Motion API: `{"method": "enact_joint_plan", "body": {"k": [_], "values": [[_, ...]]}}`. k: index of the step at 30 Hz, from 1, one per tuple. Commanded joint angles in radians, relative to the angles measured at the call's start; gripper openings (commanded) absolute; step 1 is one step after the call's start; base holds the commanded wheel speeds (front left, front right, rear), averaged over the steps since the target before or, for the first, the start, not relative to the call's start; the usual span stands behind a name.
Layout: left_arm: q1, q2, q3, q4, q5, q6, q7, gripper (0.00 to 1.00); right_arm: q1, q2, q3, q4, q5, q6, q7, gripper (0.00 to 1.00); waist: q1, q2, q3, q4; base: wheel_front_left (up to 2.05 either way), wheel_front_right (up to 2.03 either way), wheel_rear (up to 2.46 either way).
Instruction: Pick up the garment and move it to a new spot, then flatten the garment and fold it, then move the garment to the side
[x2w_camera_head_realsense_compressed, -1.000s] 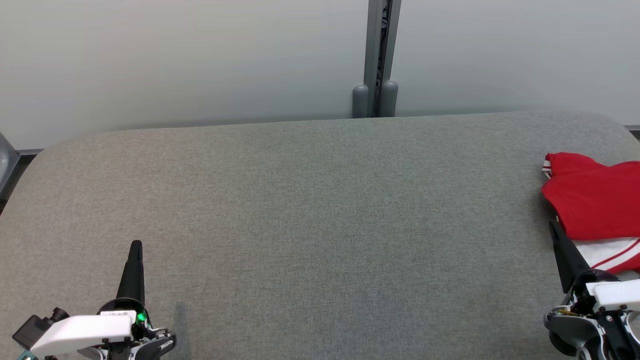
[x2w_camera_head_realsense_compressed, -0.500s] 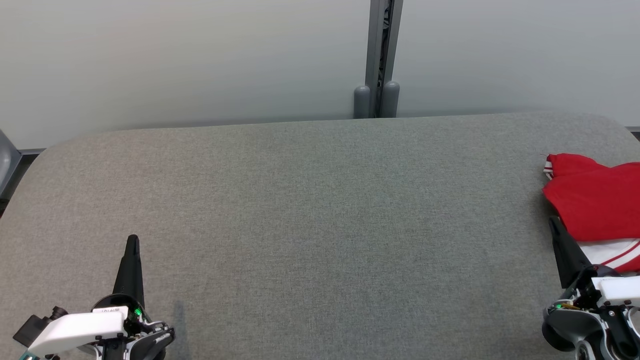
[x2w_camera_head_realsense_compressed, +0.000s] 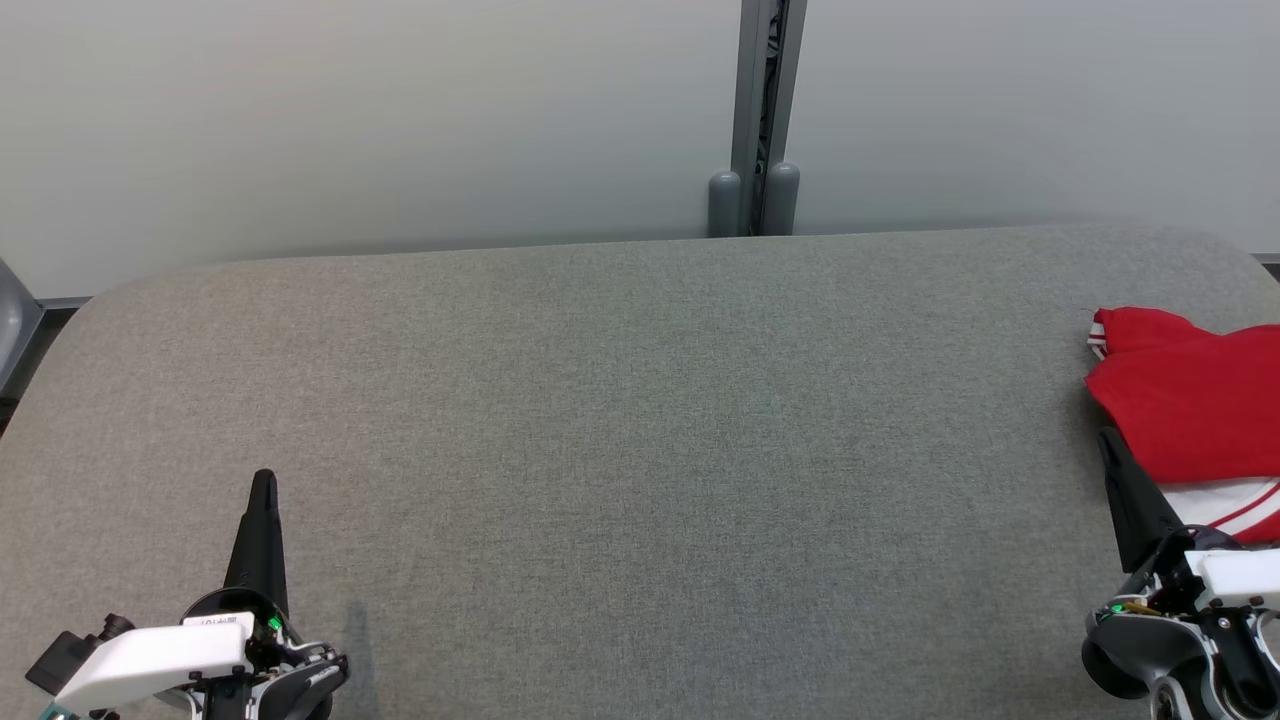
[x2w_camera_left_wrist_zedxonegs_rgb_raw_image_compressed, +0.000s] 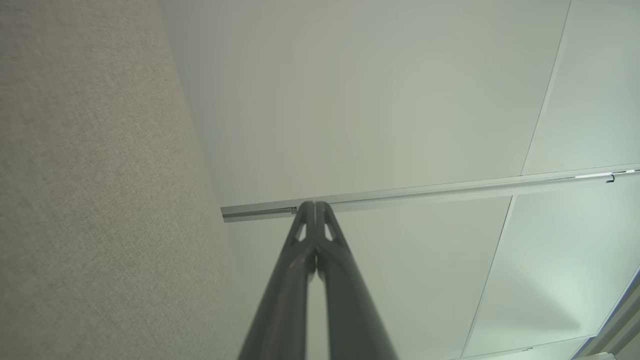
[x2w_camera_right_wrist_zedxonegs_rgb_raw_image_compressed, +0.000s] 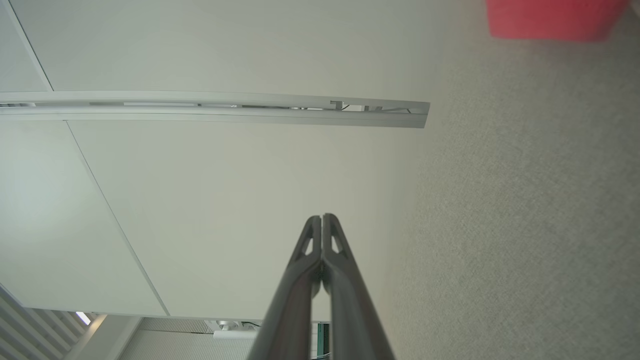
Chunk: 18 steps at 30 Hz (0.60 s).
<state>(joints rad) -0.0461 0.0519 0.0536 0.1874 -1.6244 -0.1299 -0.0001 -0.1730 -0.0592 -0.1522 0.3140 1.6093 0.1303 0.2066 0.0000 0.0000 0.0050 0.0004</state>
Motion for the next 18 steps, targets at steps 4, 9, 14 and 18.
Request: {"method": "enact_joint_plan", "body": {"k": [4,9,14,18], "values": [[-0.014,0.003,0.006,0.0,-0.002,-0.005,0.004,0.0,-0.003,0.0,-0.004,0.003,-0.003,0.001,0.008,0.0,0.0,0.0,0.0,0.0,0.0,0.0,0.0],[-0.014,0.002,0.007,0.0,-0.001,-0.005,0.004,0.0,-0.004,0.0,-0.005,0.004,-0.005,0.001,0.008,0.0,0.0,0.0,0.0,0.0,0.0,0.0,0.0],[-0.014,0.002,0.007,0.0,0.0,-0.005,0.005,0.0,-0.004,0.001,-0.006,0.004,-0.006,0.001,0.007,0.0,0.0,0.0,0.0,0.0,0.0,0.0,0.0],[-0.014,0.001,0.008,0.0,0.0,-0.005,0.005,0.0,-0.004,0.002,-0.007,0.004,-0.007,0.001,0.008,0.0,0.0,0.0,0.0,0.0,0.0,0.0,0.0]]}}
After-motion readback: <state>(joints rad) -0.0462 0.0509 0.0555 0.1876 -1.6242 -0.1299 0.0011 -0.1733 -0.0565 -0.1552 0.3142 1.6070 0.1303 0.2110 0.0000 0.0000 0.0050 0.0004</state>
